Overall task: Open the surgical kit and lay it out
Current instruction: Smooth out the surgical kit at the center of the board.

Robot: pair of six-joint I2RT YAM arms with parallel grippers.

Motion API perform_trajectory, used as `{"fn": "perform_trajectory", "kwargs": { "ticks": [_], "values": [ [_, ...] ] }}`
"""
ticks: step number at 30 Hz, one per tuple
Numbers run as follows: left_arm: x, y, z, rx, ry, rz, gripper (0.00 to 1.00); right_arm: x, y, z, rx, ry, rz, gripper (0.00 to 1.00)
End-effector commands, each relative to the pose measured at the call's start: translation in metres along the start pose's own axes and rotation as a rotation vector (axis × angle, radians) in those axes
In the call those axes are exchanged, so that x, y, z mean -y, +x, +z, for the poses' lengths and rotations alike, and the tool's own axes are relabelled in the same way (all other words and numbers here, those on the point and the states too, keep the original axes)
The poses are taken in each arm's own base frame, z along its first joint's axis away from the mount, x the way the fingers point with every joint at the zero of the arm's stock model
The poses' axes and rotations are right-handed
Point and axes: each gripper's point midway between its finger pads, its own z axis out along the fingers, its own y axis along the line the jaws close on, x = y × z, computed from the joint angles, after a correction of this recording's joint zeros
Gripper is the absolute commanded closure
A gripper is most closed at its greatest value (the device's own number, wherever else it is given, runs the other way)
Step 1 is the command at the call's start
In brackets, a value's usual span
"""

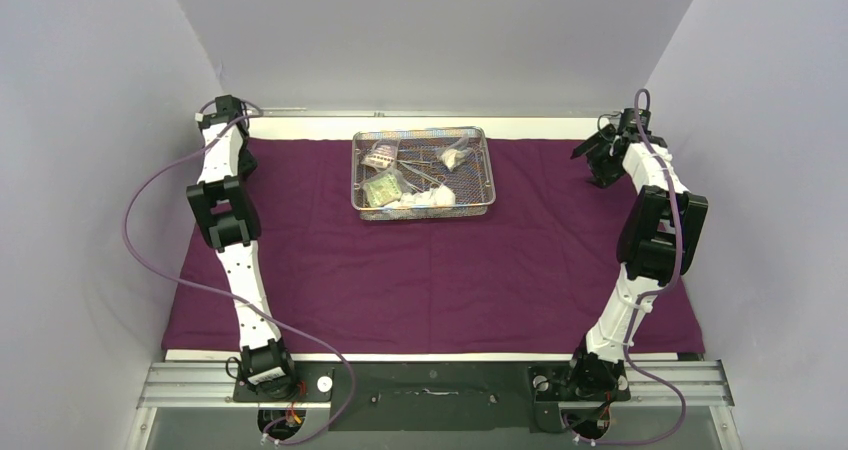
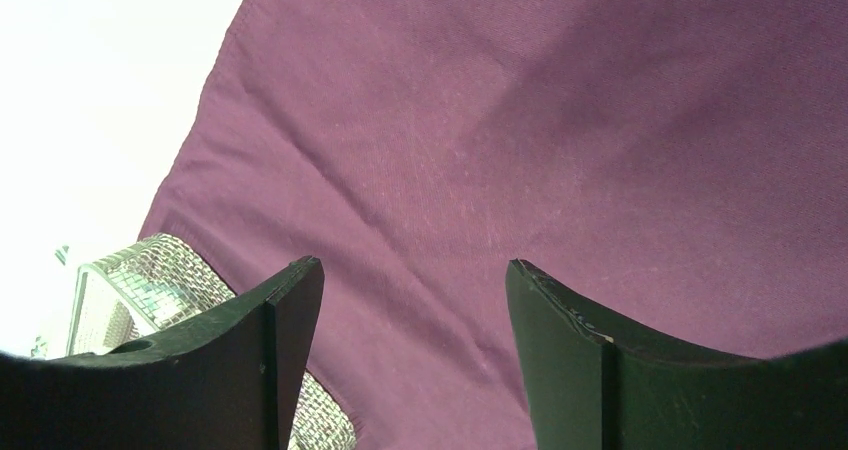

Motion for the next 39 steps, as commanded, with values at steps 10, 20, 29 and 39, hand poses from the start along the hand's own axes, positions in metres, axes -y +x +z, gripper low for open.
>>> {"fn": "perform_trajectory", "kwargs": {
  "ticks": [10,20,29,39],
  "values": [
    [-0.011,-0.013,-0.007,0.028,-0.021,-0.013,1.0,-0.023,-0.013,-0.008,0.026,-0.043,0.006,0.37],
    [-0.026,-0.046,-0.06,0.314,-0.289,0.13,1.0,-0.022,-0.011,-0.008,0.016,-0.037,0.017,0.37],
    [-0.022,-0.061,-0.098,0.544,-0.533,0.206,1.0,-0.023,-0.01,-0.01,0.013,-0.04,0.03,0.38],
    [-0.014,-0.036,-0.084,0.409,-0.467,0.26,1.0,-0.022,-0.006,-0.01,0.009,-0.036,0.046,0.38]
  ]
}}
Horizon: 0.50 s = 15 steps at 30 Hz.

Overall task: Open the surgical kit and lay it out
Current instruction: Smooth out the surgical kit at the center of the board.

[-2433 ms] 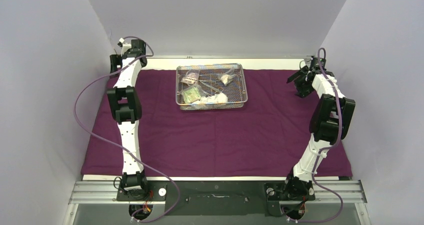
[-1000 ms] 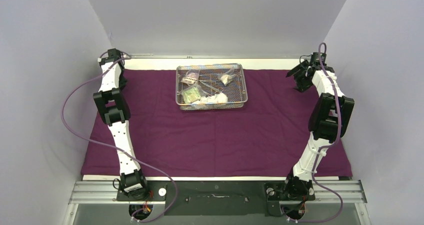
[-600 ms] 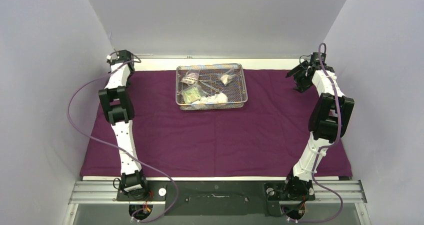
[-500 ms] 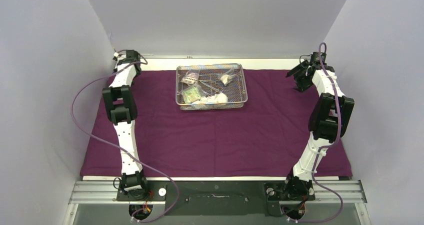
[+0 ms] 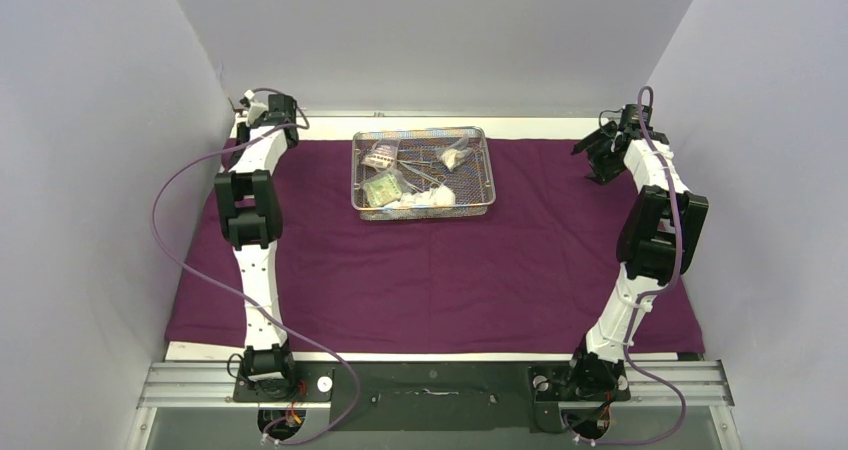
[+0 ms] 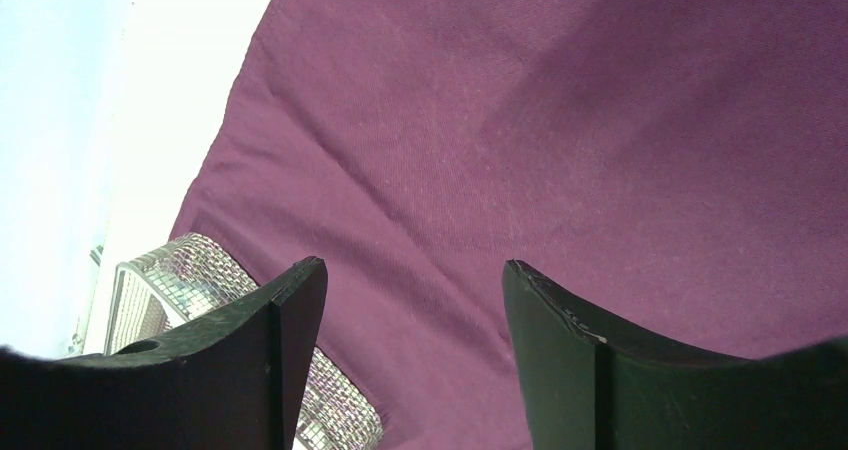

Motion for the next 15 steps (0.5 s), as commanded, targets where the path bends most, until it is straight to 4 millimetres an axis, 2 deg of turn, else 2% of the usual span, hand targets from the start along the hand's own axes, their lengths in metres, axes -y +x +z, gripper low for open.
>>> {"fn": "perform_trajectory", "kwargs": {
  "ticks": [1,6,9,12,15],
  "values": [
    [-0.014,-0.003,-0.007,-0.059,0.034,-0.043,1.0,-0.01,-0.003,-0.003,0.018,-0.023,0.009,0.38],
    [0.003,0.032,0.004,-0.192,0.087,0.051,1.0,-0.016,-0.003,-0.002,0.02,-0.035,0.01,0.39],
    [0.012,0.044,0.004,-0.256,0.168,0.068,1.0,-0.018,-0.003,-0.002,0.021,-0.036,0.01,0.39],
    [0.025,0.05,-0.005,-0.293,0.275,0.076,0.79,-0.02,-0.003,-0.001,0.022,-0.04,0.012,0.38],
    [0.025,0.047,-0.01,-0.305,0.303,0.055,0.57,-0.021,0.0,0.0,0.017,-0.041,0.01,0.38]
  ]
}}
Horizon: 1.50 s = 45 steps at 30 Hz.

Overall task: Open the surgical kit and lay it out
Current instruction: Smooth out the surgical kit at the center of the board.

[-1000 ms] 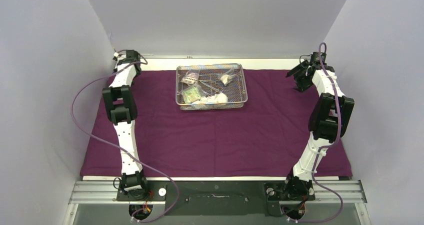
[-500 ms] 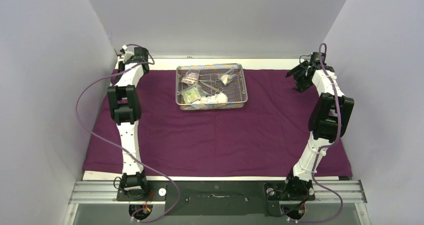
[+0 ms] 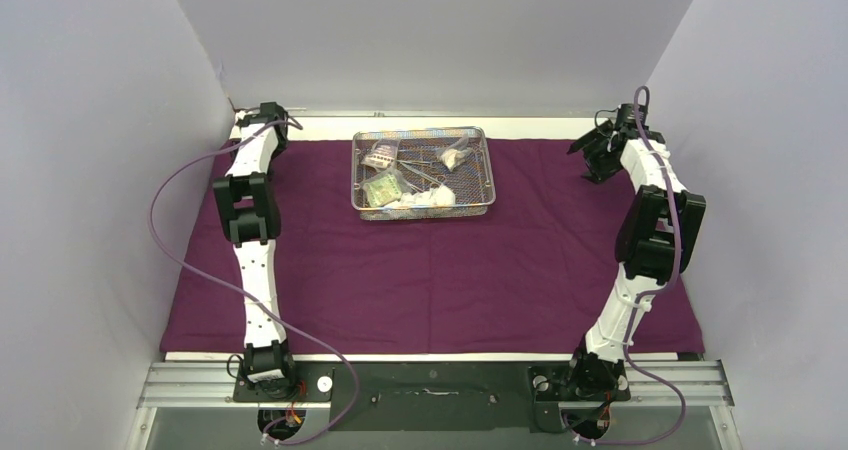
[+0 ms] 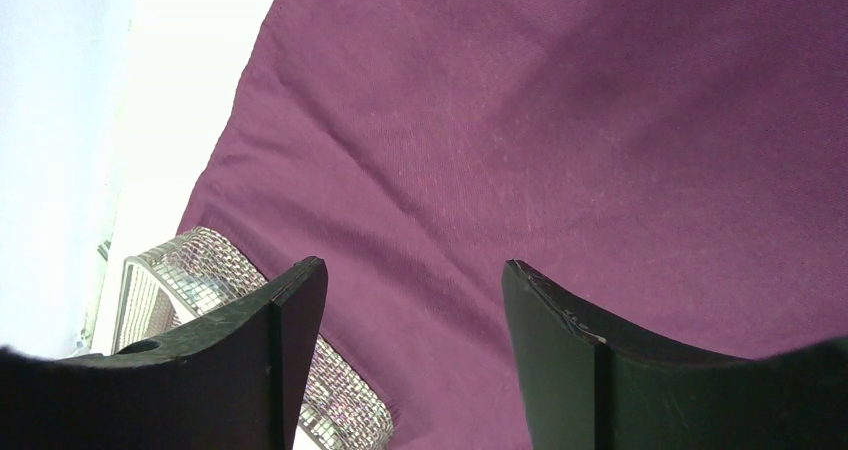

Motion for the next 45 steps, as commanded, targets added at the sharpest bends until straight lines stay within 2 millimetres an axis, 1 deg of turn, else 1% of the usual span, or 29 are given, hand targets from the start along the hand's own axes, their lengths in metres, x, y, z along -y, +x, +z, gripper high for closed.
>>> {"fn": "perform_trajectory", "kwargs": {
  "ticks": [1,3,7,10,12,15,20,22,24,26,30,32,37,41,45],
  "values": [
    [0.0,-0.007,-0.019,-0.02,0.111,-0.046,0.54,-0.015,-0.004,-0.001,0.022,-0.036,-0.005,0.39],
    [-0.005,-0.017,-0.023,0.003,0.125,-0.076,0.49,-0.016,-0.003,-0.001,0.02,-0.036,-0.009,0.38],
    [-0.017,-0.045,-0.035,0.073,0.178,-0.157,0.43,-0.017,0.0,-0.001,0.015,-0.034,-0.014,0.39],
    [-0.019,-0.067,-0.046,0.148,0.236,-0.196,0.39,-0.018,0.001,-0.002,0.017,-0.036,-0.02,0.39],
    [-0.017,-0.082,-0.053,0.193,0.289,-0.232,0.32,-0.019,0.001,-0.002,0.019,-0.035,-0.024,0.38],
    [-0.007,-0.101,-0.061,0.234,0.38,-0.312,0.25,-0.019,0.004,0.001,0.014,-0.03,-0.032,0.39],
    [0.014,-0.124,-0.06,0.273,0.472,-0.454,0.12,-0.021,0.013,0.008,-0.004,-0.023,-0.053,0.39],
    [0.024,-0.137,-0.06,0.315,0.504,-0.508,0.11,-0.021,0.016,0.01,-0.012,-0.018,-0.06,0.39],
    [0.027,-0.147,-0.059,0.333,0.516,-0.581,0.1,-0.022,0.017,0.012,-0.02,-0.016,-0.066,0.39],
    [0.032,-0.157,-0.056,0.339,0.546,-0.686,0.1,-0.024,0.018,0.013,-0.025,-0.016,-0.072,0.39],
    [0.049,-0.176,-0.051,0.355,0.612,-0.852,0.1,-0.029,0.019,0.016,-0.041,-0.016,-0.082,0.39],
    [0.054,-0.178,-0.044,0.341,0.605,-0.924,0.1,-0.033,0.019,0.017,-0.047,-0.015,-0.088,0.39],
    [0.053,-0.174,-0.026,0.335,0.527,-1.045,0.11,-0.044,0.021,0.016,-0.056,-0.025,-0.099,0.39],
    [0.051,-0.163,-0.007,0.307,0.437,-1.134,0.12,-0.05,0.026,0.018,-0.066,-0.028,-0.095,0.39],
    [0.052,-0.147,0.008,0.261,0.36,-1.171,0.15,-0.057,0.026,0.018,-0.071,-0.037,-0.092,0.39]
  ]
}}
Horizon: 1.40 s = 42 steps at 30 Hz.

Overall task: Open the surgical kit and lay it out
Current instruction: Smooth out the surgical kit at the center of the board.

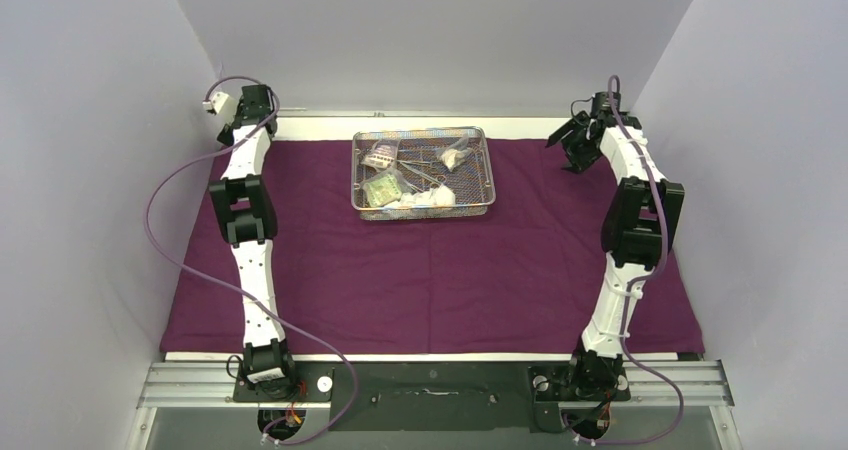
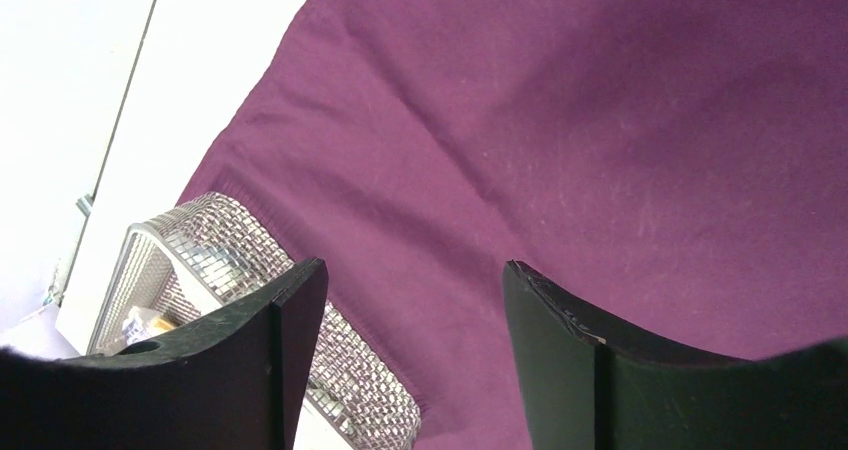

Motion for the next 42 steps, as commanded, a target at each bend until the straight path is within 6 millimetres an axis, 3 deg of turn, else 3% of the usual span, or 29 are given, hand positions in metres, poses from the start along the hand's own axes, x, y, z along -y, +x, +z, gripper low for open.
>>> {"fn": "perform_trajectory", "kwargs": {
  "ticks": [1,3,13,21,32,38,42],
  "values": [
    [-0.019,-0.011,0.011,0.075,-0.101,-0.131,0.15,-0.018,-0.004,-0.002,0.003,-0.026,0.0,0.39],
    [-0.032,-0.004,0.015,0.047,-0.147,-0.167,0.19,-0.022,-0.006,-0.002,0.008,-0.031,0.0,0.39],
    [-0.053,0.006,0.016,-0.063,-0.209,-0.284,0.36,-0.035,-0.012,-0.007,0.021,-0.065,0.017,0.39],
    [-0.076,0.009,-0.002,-0.112,-0.315,-0.318,0.44,-0.041,-0.015,-0.016,0.035,-0.084,0.016,0.39],
    [-0.112,0.016,-0.029,-0.137,-0.461,-0.282,0.45,-0.037,-0.007,-0.025,0.029,-0.095,0.007,0.39],
    [-0.114,0.013,-0.037,-0.14,-0.469,-0.274,0.47,-0.035,-0.004,-0.028,0.024,-0.095,0.001,0.39],
    [-0.097,0.013,-0.034,-0.159,-0.382,-0.25,0.48,-0.034,-0.003,-0.03,0.024,-0.096,-0.001,0.39]
  ]
}}
